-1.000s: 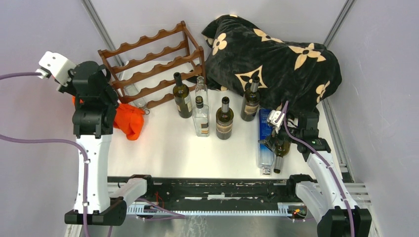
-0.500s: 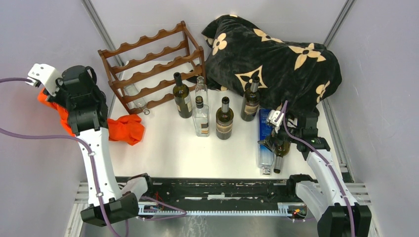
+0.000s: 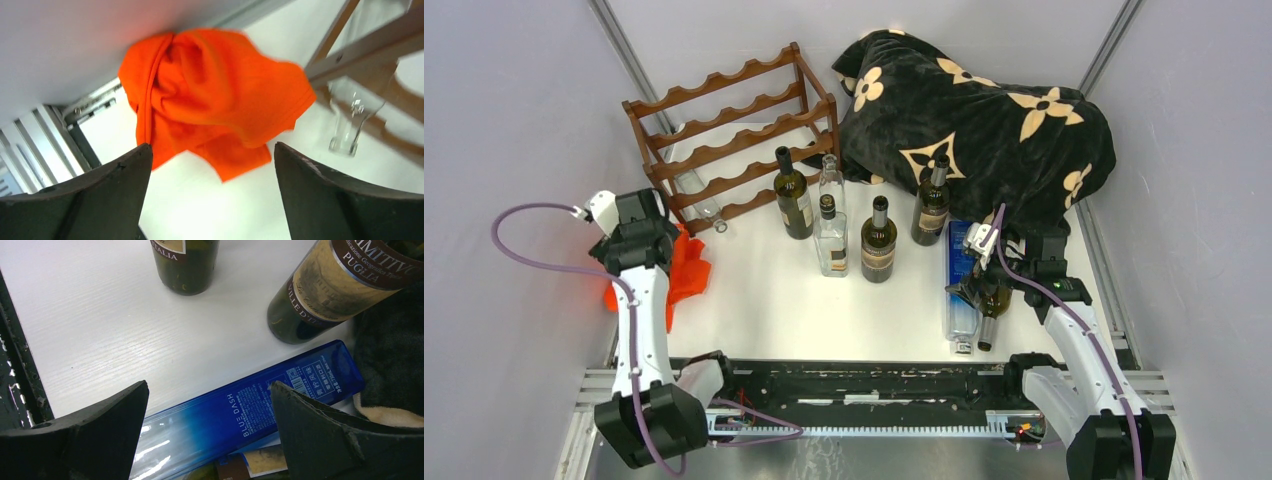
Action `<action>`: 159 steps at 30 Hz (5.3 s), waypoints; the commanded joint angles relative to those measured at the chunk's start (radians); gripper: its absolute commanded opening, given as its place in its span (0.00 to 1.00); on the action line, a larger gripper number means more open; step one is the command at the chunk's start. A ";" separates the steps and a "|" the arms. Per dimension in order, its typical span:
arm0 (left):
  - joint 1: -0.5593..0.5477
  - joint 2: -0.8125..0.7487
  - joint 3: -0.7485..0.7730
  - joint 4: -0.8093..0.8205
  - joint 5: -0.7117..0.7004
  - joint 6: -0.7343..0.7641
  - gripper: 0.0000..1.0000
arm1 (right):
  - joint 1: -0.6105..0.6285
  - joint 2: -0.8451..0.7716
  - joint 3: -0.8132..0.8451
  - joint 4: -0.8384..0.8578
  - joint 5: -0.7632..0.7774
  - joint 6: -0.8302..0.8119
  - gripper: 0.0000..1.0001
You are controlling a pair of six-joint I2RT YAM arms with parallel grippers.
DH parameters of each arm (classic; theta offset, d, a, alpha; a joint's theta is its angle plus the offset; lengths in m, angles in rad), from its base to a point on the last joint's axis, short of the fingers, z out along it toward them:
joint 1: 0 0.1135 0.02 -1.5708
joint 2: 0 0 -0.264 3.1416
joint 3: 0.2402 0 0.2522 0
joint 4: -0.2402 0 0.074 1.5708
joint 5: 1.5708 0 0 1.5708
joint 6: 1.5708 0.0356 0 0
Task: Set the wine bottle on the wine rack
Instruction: Place the distractor at the corner of the board, then adjust the wine rack at the corner of the board.
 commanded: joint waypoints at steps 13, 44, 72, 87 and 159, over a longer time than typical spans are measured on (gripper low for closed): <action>-0.064 -0.196 -0.164 0.128 0.688 0.051 0.83 | 0.004 0.001 0.024 0.007 -0.021 -0.021 0.98; -0.445 0.369 -0.258 0.793 -0.158 0.084 0.64 | 0.006 0.022 0.023 0.011 0.004 -0.024 0.98; -0.439 0.630 -0.189 0.901 -0.245 0.252 0.53 | 0.008 0.037 0.023 0.014 0.024 -0.025 0.98; -0.450 0.680 -0.144 0.843 -0.297 0.314 0.47 | 0.016 0.040 0.024 0.012 0.024 -0.028 0.98; -0.444 0.736 -0.087 0.756 -0.254 0.375 0.02 | 0.042 0.034 0.029 0.002 0.039 -0.039 0.98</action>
